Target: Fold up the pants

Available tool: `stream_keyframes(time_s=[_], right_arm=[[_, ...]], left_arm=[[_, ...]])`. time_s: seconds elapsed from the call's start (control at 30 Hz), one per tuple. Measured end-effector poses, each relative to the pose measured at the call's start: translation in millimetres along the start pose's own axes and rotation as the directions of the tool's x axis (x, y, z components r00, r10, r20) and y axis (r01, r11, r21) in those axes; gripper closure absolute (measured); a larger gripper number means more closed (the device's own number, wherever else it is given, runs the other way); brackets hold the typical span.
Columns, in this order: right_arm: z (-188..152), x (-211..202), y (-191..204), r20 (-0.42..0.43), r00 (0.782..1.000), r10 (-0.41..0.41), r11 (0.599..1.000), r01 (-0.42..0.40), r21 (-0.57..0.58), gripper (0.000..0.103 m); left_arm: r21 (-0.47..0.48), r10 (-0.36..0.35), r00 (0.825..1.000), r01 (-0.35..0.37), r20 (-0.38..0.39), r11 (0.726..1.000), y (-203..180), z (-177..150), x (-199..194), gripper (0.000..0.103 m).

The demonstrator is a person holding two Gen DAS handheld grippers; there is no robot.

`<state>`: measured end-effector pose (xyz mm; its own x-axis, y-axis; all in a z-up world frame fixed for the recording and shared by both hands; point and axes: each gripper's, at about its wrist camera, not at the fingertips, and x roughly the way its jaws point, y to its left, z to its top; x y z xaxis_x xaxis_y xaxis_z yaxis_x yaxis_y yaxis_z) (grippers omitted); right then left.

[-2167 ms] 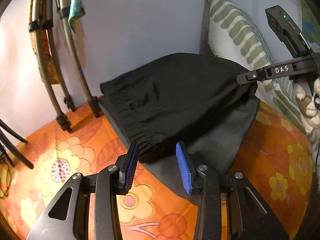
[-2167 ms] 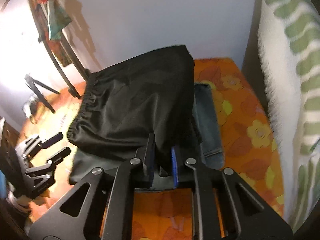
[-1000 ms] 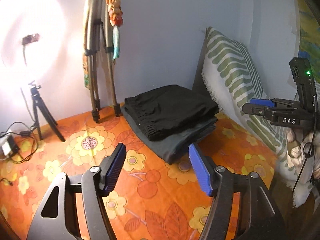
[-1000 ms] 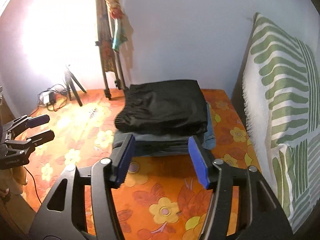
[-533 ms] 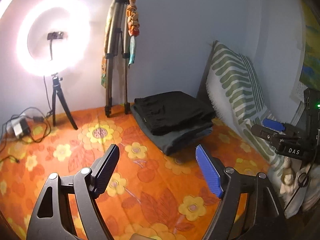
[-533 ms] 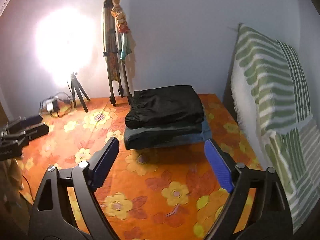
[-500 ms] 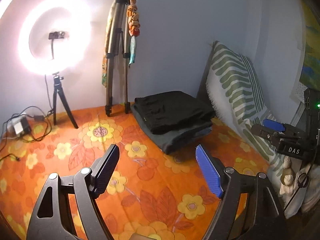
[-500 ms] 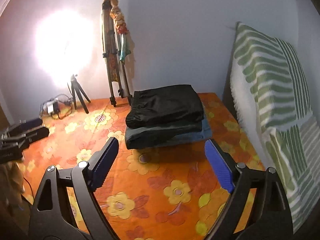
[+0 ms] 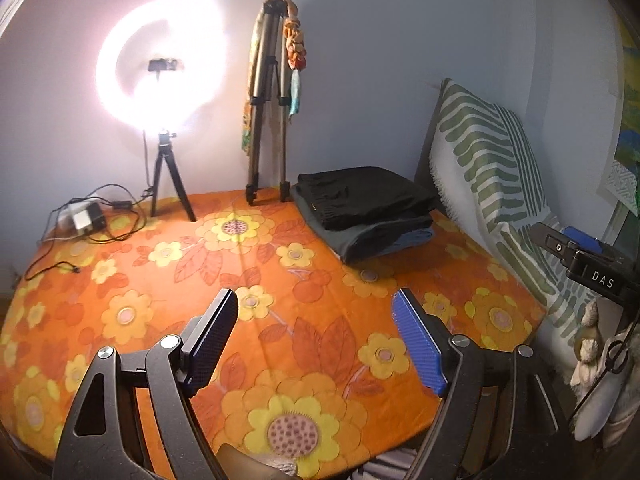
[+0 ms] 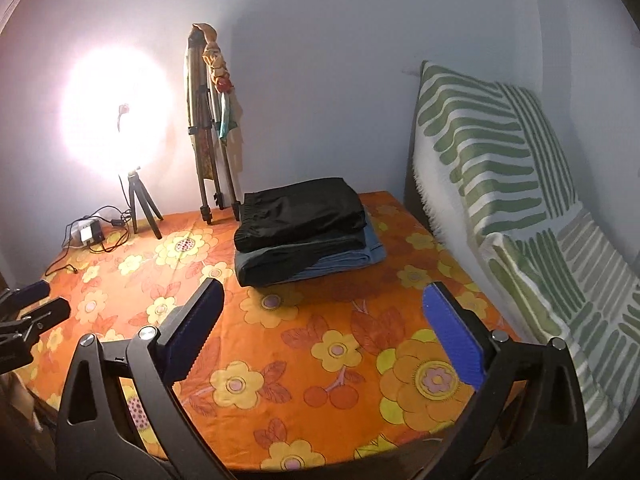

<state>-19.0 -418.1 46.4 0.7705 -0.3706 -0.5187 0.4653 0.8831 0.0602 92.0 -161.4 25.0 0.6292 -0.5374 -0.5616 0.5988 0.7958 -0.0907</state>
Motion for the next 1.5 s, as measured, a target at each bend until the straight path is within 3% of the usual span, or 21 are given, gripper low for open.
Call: stream_keyframes(time_s=[0.5,1.5], right_arm=[[-1,-26,14,0.035,0.999,0.021,1.000,-0.021,-0.015,0.000],[-2,-27,9,0.034,0.999,0.030,1.000,-0.030,-0.009,0.000]], left_arm=[[-0.057,0.035,0.999,-0.032,0.039,0.998,9,-4,-34,0.022],[-0.045,0.070,0.996,-0.067,0.057,0.997,7,-3,-41,0.022]])
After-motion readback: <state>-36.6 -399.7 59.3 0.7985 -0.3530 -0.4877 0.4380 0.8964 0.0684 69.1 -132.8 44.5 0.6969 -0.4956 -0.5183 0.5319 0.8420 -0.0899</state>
